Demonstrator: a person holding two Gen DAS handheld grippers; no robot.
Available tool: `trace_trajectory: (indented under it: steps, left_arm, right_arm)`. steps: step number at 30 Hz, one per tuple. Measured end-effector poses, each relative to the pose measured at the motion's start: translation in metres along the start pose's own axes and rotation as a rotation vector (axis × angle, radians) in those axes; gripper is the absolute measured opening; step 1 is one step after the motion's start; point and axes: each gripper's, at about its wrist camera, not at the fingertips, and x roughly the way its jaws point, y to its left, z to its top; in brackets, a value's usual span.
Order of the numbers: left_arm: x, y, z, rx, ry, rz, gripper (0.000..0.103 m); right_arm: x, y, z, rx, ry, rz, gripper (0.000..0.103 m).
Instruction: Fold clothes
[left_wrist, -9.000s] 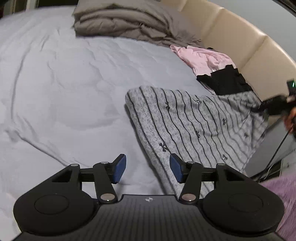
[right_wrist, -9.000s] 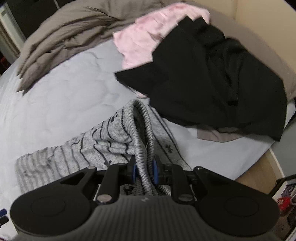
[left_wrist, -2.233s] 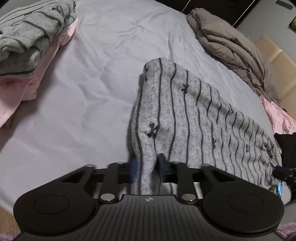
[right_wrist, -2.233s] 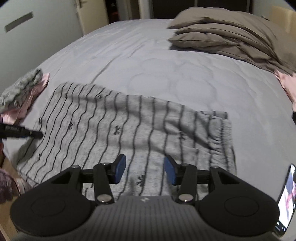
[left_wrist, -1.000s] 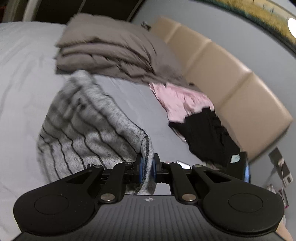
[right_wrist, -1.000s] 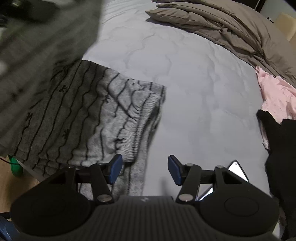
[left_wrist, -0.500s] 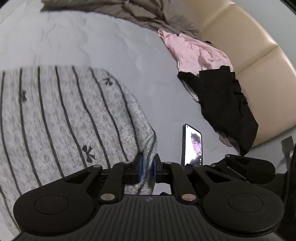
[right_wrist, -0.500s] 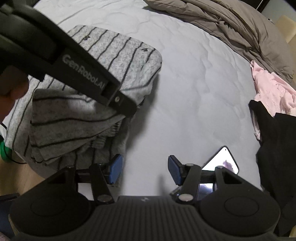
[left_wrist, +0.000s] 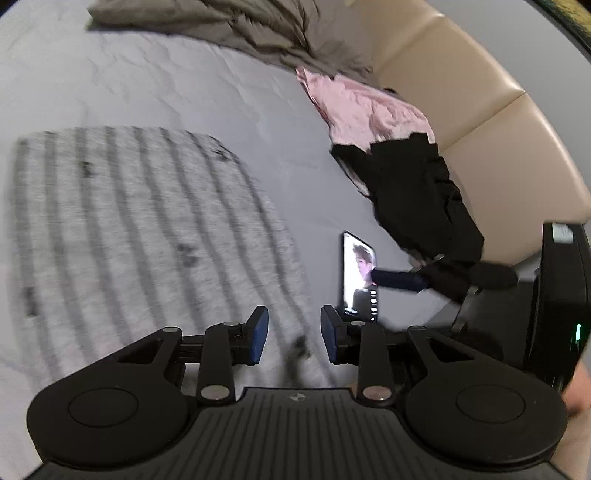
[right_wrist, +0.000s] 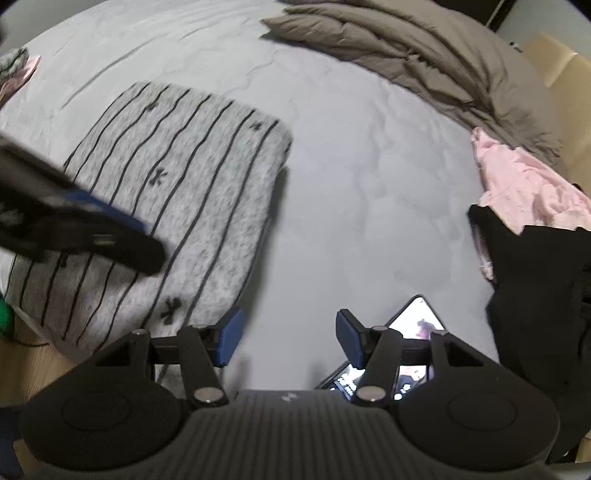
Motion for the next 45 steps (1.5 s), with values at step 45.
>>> trace_trajectory:
  steps: [45]
  left_arm:
    - [-0.034, 0.143, -0.037, -0.353, -0.235, 0.096, 0.056]
  right_arm:
    - [0.078, -0.035, 0.022, 0.610, -0.114, 0.394, 0.079]
